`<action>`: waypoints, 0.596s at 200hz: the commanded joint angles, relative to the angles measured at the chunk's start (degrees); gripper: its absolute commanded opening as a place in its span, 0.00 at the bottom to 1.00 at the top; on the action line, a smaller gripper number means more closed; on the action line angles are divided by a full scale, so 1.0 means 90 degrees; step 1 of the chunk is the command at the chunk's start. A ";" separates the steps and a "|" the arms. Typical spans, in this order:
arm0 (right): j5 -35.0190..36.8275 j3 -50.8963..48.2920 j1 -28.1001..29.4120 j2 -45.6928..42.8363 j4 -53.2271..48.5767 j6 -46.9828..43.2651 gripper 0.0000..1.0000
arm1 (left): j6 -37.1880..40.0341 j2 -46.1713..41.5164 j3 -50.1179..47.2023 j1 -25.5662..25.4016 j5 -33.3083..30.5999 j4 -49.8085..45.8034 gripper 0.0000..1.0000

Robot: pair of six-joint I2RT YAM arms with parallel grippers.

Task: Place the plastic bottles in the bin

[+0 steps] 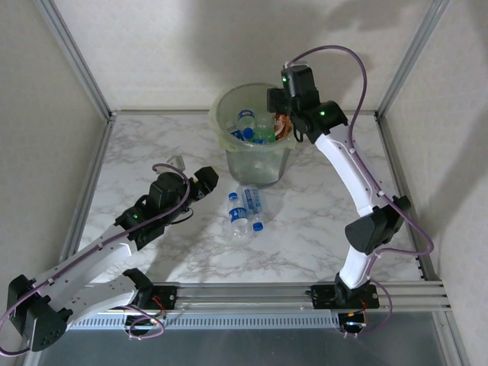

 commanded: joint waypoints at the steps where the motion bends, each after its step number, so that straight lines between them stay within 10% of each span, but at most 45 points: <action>1: -0.0217 -0.0147 0.0125 -0.0679 0.0097 0.0248 0.77 | -0.0147 0.0088 -0.0106 0.0070 0.0099 0.0084 0.82; 119: -0.0682 -0.4252 0.1728 -0.3790 0.0834 0.1161 0.75 | -0.0514 0.0902 -0.0304 -0.0655 0.0071 0.0049 0.82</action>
